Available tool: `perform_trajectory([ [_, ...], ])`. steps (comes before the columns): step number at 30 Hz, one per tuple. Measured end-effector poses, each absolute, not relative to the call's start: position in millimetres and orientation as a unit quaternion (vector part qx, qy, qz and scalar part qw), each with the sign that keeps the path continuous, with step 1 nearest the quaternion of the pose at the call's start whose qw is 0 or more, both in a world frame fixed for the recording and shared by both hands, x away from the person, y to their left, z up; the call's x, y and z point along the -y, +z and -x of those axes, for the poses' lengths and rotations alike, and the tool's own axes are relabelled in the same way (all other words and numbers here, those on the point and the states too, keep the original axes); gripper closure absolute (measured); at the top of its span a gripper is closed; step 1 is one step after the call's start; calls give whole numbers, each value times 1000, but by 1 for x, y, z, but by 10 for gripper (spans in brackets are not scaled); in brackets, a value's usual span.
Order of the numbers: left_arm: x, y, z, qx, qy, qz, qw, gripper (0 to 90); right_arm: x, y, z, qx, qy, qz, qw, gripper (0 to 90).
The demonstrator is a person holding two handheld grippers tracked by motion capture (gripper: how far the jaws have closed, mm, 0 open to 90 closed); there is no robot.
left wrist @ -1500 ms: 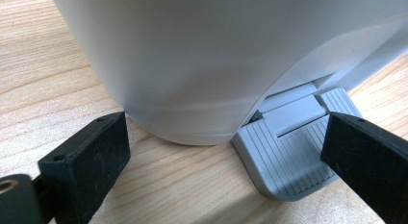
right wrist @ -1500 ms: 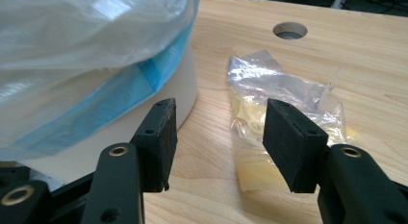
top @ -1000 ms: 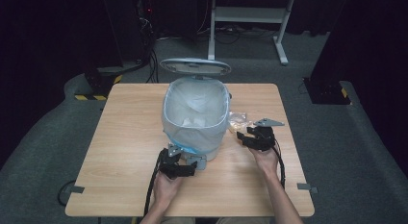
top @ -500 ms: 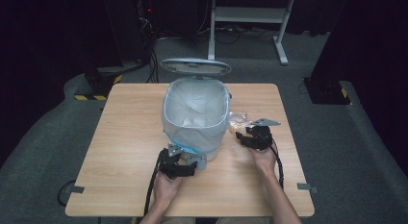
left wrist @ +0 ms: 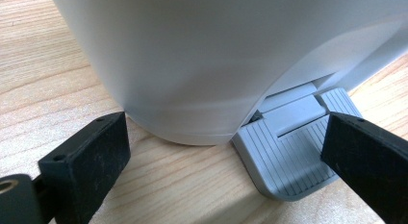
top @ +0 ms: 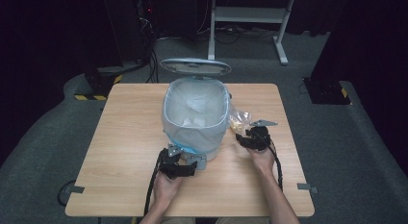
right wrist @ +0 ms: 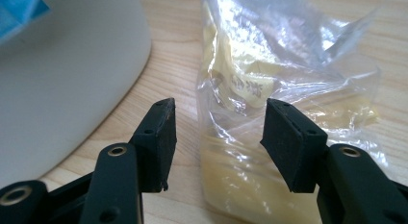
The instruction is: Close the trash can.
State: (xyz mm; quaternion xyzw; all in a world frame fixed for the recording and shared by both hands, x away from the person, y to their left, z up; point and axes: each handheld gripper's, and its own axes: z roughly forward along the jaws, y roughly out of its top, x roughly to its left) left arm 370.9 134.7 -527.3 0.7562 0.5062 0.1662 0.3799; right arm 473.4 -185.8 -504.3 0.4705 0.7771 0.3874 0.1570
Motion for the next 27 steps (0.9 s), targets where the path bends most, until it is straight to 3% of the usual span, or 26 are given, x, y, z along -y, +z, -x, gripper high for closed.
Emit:
perform_trajectory([
  [17, -135, -527, -371, -506, 166, -756, 380, 32, 183, -518, -474, -779, 374, -478, 153, 474],
  [27, -135, -527, -371, -506, 166, -756, 380, 32, 177, -519, -470, -790, 360, -467, 166, 545],
])
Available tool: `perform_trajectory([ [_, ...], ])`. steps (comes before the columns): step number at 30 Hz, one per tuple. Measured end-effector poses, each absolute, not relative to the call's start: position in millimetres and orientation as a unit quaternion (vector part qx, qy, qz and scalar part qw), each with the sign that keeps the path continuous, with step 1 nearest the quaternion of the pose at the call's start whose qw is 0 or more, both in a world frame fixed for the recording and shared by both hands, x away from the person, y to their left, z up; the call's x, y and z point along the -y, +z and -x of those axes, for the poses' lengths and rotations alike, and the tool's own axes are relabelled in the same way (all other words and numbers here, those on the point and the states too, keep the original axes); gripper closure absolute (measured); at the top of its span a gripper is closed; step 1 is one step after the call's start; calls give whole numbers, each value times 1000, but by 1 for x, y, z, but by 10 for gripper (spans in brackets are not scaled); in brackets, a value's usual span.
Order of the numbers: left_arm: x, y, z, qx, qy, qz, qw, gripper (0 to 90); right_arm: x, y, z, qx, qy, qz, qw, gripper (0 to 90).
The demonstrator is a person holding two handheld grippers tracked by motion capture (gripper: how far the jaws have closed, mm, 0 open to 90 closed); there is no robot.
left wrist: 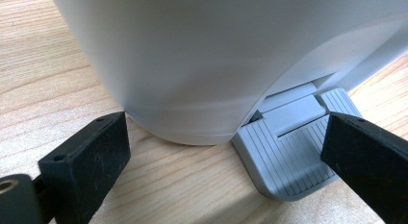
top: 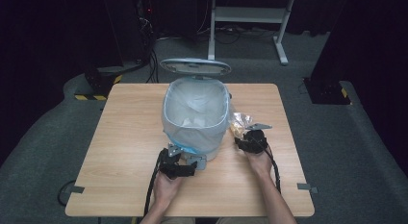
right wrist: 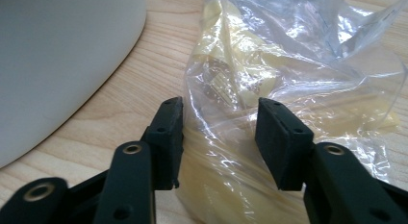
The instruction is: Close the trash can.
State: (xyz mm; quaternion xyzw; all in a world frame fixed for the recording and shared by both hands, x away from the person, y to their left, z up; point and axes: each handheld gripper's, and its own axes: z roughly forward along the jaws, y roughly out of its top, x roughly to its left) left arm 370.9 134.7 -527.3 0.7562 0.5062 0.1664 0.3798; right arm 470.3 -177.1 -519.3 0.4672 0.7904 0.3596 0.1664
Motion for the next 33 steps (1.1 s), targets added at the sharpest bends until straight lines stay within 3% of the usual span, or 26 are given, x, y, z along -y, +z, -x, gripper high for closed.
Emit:
perform_trajectory([
  [23, -135, -527, -371, -507, 166, -756, 380, 33, 175, -519, -467, -790, 373, -467, 139, 816],
  [33, -135, -527, -371, -507, 167, -756, 380, 33, 174, -517, -466, -793, 367, -463, 150, 859],
])
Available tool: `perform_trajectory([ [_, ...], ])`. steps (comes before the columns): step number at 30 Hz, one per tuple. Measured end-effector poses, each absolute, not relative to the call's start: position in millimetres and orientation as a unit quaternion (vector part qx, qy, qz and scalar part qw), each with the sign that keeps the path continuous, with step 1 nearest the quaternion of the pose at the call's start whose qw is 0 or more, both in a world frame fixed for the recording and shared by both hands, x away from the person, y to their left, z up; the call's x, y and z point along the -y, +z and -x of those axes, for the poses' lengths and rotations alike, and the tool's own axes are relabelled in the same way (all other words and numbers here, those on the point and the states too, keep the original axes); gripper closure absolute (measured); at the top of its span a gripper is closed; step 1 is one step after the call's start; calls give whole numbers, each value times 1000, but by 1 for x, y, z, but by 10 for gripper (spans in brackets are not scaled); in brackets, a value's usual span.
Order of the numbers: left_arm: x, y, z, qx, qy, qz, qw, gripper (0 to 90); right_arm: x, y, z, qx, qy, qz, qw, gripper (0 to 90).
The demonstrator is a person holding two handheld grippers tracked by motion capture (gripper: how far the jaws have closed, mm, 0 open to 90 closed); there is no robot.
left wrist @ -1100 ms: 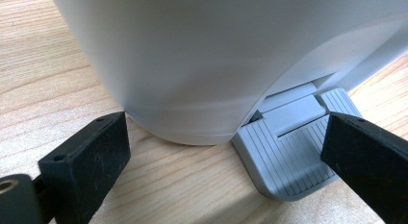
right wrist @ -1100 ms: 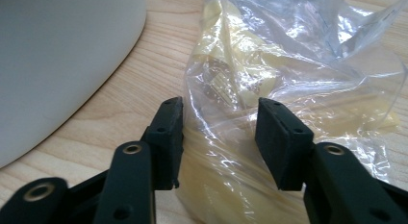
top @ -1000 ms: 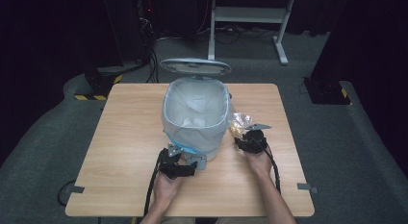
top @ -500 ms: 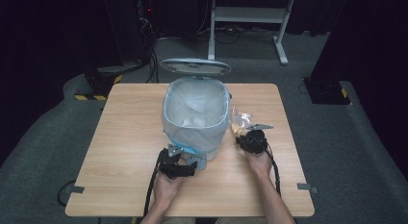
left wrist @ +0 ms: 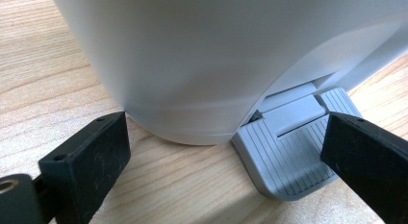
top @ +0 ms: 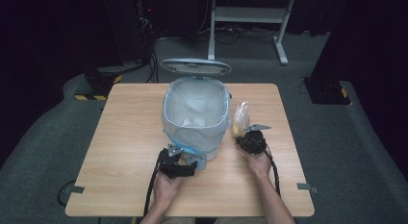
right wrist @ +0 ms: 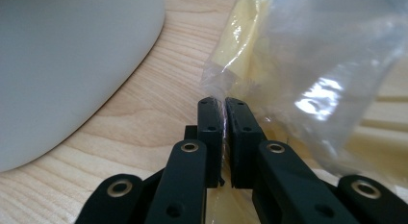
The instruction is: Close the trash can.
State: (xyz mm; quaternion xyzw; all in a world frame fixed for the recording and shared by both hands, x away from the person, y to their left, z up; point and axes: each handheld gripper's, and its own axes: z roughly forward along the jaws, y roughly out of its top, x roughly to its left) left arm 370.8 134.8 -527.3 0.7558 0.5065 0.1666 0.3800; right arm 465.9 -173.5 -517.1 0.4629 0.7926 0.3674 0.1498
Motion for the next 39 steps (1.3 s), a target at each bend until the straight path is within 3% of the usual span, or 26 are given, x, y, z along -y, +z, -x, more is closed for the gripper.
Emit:
perform_trajectory([
  [12, -135, -527, -371, -506, 166, -756, 380, 33, 180, -504, -459, -793, 370, -455, 168, 868],
  [39, -135, -527, -371, -507, 166, -756, 380, 33, 190, -479, -423, -777, 437, -427, 148, 867],
])
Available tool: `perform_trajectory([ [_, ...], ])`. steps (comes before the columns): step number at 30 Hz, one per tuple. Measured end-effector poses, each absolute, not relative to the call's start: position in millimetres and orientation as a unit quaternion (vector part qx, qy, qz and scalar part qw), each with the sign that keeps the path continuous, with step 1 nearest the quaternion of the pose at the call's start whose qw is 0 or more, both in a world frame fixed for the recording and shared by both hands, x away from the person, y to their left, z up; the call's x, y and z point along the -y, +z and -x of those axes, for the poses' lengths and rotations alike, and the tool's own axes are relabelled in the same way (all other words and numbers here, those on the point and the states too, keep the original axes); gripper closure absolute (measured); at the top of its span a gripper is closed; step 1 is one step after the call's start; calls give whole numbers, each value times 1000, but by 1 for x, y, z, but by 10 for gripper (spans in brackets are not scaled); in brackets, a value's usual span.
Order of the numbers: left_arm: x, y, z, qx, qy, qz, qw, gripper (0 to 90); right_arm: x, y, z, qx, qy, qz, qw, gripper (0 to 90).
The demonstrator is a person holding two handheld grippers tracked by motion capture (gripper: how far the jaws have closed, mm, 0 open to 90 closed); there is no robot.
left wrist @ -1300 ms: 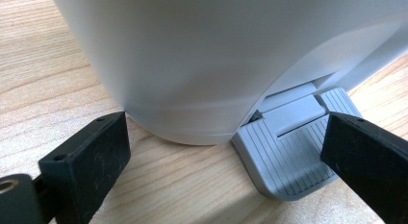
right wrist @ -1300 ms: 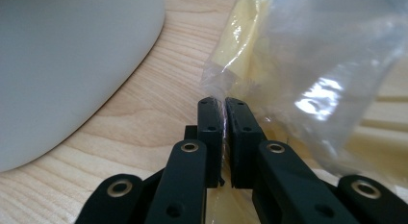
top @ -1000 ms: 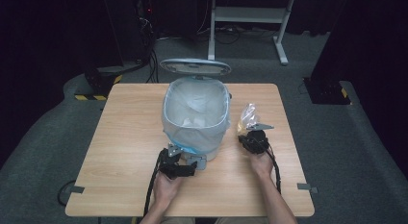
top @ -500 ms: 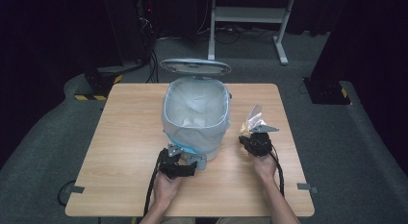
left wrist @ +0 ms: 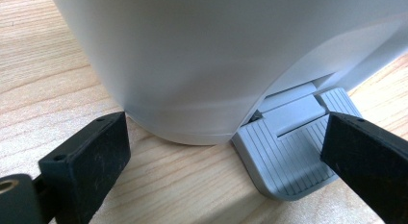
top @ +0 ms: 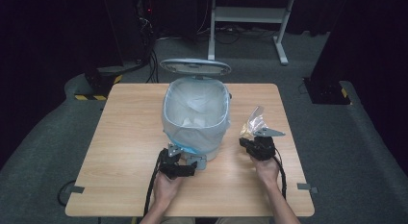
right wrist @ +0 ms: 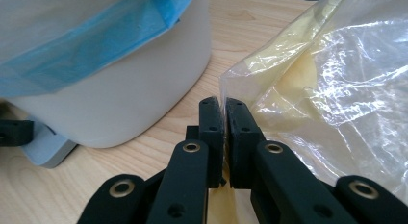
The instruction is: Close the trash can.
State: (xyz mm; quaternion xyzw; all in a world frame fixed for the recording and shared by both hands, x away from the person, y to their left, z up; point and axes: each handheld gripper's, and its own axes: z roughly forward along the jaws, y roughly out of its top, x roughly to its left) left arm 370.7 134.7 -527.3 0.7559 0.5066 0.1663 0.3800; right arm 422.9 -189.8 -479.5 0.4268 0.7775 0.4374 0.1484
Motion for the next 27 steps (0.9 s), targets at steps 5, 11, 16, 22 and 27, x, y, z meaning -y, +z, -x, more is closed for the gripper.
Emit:
perform_trajectory([
  [5, -135, -527, -371, -507, 166, -756, 380, 33, 190, -475, -418, -778, 442, -420, 149, 867],
  [11, -135, -527, -371, -507, 166, -756, 380, 33, 190, -468, -411, -781, 446, -411, 153, 867],
  [16, -135, -527, -371, -507, 166, -756, 380, 33, 192, -463, -406, -782, 449, -406, 146, 867],
  [22, -135, -527, -371, -506, 166, -756, 380, 33, 191, -459, -399, -788, 451, -394, 145, 866],
  [27, -135, -527, -371, -507, 166, -756, 380, 33, 193, -450, -393, -784, 463, -388, 142, 866],
])
